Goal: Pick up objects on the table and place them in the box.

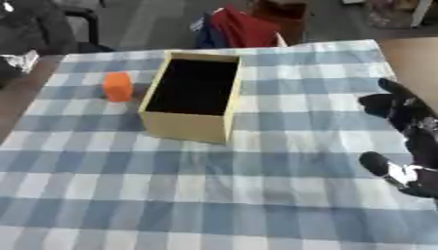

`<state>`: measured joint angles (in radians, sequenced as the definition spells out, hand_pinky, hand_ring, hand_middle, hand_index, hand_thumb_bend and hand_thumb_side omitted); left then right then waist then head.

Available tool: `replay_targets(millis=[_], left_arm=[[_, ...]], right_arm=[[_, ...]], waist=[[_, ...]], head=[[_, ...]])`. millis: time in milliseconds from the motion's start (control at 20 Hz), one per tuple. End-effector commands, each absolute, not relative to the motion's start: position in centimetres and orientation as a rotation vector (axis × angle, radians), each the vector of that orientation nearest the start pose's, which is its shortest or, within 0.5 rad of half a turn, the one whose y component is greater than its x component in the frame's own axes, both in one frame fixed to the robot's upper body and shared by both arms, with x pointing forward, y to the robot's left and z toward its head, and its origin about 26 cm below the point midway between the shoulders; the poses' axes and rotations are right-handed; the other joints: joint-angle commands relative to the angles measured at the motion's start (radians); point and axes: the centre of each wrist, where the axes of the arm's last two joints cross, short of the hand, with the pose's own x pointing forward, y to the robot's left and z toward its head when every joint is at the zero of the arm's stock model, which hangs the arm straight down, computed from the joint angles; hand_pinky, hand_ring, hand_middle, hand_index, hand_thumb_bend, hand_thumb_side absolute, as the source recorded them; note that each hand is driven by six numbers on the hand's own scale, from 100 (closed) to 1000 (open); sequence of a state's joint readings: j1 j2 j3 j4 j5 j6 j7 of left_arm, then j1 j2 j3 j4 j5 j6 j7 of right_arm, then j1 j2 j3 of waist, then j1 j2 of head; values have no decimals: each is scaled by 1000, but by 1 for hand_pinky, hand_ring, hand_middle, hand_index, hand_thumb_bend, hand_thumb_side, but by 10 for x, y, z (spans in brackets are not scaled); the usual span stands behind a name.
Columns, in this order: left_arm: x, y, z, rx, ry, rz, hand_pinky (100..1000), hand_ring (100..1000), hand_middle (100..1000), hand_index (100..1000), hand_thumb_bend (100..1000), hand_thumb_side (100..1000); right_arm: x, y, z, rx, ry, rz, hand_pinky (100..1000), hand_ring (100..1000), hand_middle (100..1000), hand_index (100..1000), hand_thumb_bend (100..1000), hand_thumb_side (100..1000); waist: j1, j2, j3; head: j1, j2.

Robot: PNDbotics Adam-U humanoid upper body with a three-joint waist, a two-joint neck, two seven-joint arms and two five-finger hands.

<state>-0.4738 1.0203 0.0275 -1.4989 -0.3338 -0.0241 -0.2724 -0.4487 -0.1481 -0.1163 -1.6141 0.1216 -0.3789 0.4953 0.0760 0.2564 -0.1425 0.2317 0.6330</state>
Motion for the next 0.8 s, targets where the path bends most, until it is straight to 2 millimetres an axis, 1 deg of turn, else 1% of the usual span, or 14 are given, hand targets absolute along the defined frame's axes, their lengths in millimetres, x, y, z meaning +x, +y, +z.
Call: replay_targets(millis=[50, 150, 200, 300, 350, 400, 600, 750, 800], left_arm=[[344, 451, 301, 1127, -1403, -1206, 854, 856, 833, 901, 227, 276], [355, 455, 300, 1109, -1332, -1246, 857, 870, 850, 910, 278, 268], [360, 456, 299, 1099, -1298, -1268, 860, 877, 857, 914, 292, 280], [371, 457, 297, 1076, -1251, -1299, 864, 881, 861, 918, 307, 315], [375, 456, 296, 1064, -1235, -1309, 864, 881, 861, 918, 307, 315], [380, 455, 293, 1049, -1225, -1315, 866, 882, 860, 917, 320, 342], [393, 451, 283, 1025, -1199, -1333, 865, 886, 865, 919, 375, 368], [399, 448, 275, 1036, -1197, -1334, 861, 885, 866, 918, 393, 374], [400, 447, 273, 1044, -1202, -1330, 860, 884, 867, 919, 402, 361]], right_arm=[[371, -256, 156, 28, -2299, 853, 870, 863, 770, 1000, 662, 544], [371, -255, 156, 35, -2298, 859, 870, 863, 770, 1000, 662, 543], [372, -255, 155, 38, -2297, 861, 870, 863, 770, 1000, 663, 540], [372, -254, 155, 44, -2296, 864, 870, 863, 770, 1000, 662, 541], [372, -254, 155, 45, -2296, 864, 870, 863, 770, 1000, 662, 541], [372, -254, 155, 47, -2297, 864, 870, 863, 770, 1000, 663, 540], [373, -254, 155, 53, -2297, 865, 870, 863, 770, 1000, 661, 540], [373, -253, 156, 57, -2301, 866, 870, 863, 770, 1000, 660, 541], [373, -253, 156, 57, -2301, 866, 870, 864, 769, 1000, 659, 541]], waist=[[1, -20, -3], [1, -19, -8], [1, -19, -10], [-1, -18, -12], [-2, -18, -13], [-3, -17, -14], [-2, -12, -20], [0, -8, -24], [0, -7, -26]], head=[[7, 0], [8, -2], [8, -3], [9, -3], [10, -3], [10, -4], [15, -4], [17, -7], [18, -6]])
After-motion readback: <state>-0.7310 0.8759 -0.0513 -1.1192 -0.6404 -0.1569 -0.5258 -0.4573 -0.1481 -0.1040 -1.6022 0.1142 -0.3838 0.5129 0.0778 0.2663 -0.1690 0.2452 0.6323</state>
